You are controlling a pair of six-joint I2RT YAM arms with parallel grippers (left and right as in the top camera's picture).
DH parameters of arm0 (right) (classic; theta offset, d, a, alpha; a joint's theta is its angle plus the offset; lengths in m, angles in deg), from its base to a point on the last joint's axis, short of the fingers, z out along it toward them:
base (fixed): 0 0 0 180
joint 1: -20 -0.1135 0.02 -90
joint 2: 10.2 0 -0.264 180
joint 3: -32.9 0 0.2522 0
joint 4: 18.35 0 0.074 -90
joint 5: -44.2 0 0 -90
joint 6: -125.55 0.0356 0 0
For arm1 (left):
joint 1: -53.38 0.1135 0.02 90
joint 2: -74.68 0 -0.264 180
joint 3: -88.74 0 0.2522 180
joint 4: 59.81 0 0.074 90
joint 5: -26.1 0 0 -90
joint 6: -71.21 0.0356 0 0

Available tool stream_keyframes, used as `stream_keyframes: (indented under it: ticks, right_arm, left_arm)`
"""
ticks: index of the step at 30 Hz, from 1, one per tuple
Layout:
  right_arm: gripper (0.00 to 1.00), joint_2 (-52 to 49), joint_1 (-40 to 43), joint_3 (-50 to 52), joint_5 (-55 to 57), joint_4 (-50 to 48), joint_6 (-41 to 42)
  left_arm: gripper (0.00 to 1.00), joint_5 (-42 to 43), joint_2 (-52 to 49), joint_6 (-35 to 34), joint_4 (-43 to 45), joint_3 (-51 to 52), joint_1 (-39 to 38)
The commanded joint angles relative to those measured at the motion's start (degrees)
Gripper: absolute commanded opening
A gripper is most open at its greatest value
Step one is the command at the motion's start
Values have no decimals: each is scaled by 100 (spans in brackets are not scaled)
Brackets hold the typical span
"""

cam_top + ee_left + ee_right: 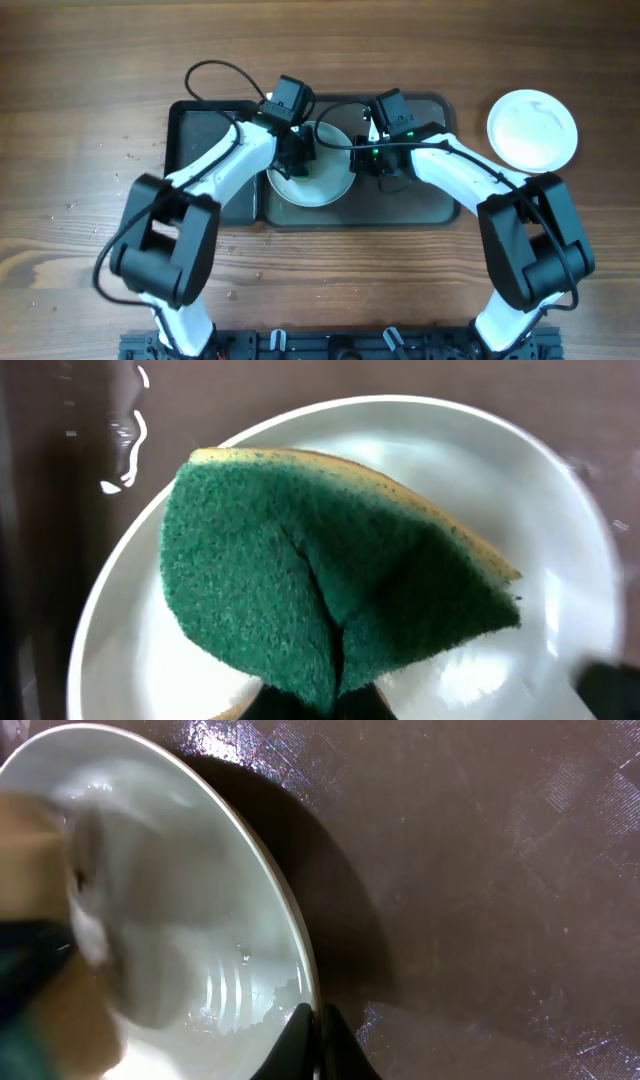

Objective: Clean dirty plates on tray and stack at the side
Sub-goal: 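Wipe the plate again with the left-held sponge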

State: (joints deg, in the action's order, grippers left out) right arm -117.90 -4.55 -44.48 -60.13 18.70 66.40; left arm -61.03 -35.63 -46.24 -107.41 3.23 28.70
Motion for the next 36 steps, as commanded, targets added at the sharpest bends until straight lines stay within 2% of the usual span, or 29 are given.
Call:
stream_keyframes:
  ticks: [1,3,8,14,19,23,32,36]
  right_arm:
    - [4,-74,-2,37,98,-4,63]
    - [4,-74,-2,37,98,-7,63]
    - [4,-74,-2,37,98,-4,61]
    - [4,-74,-2,37,98,-9,66]
    - [4,-74,-2,37,98,-9,63]
    - [4,-74,-2,37,98,-7,61]
    - [5,-74,-2,37,98,-11,61]
    - [6,-74,-2,37,168,-2,66]
  left_arm:
    - [4,33,-398,-365,162,-37,-11]
    - [4,96,-557,-472,155,-37,-9]
    - [4,1370,-800,-426,20,-37,-7]
    - [4,3305,-800,313,-87,-37,-7]
    - [4,3585,-704,461,-87,-90,7]
    - [4,2964,-352,474,-203,-238,103]
    - [4,225,1084,470,-610,-424,264]
    - [4,-326,1670,450,-887,-424,501]
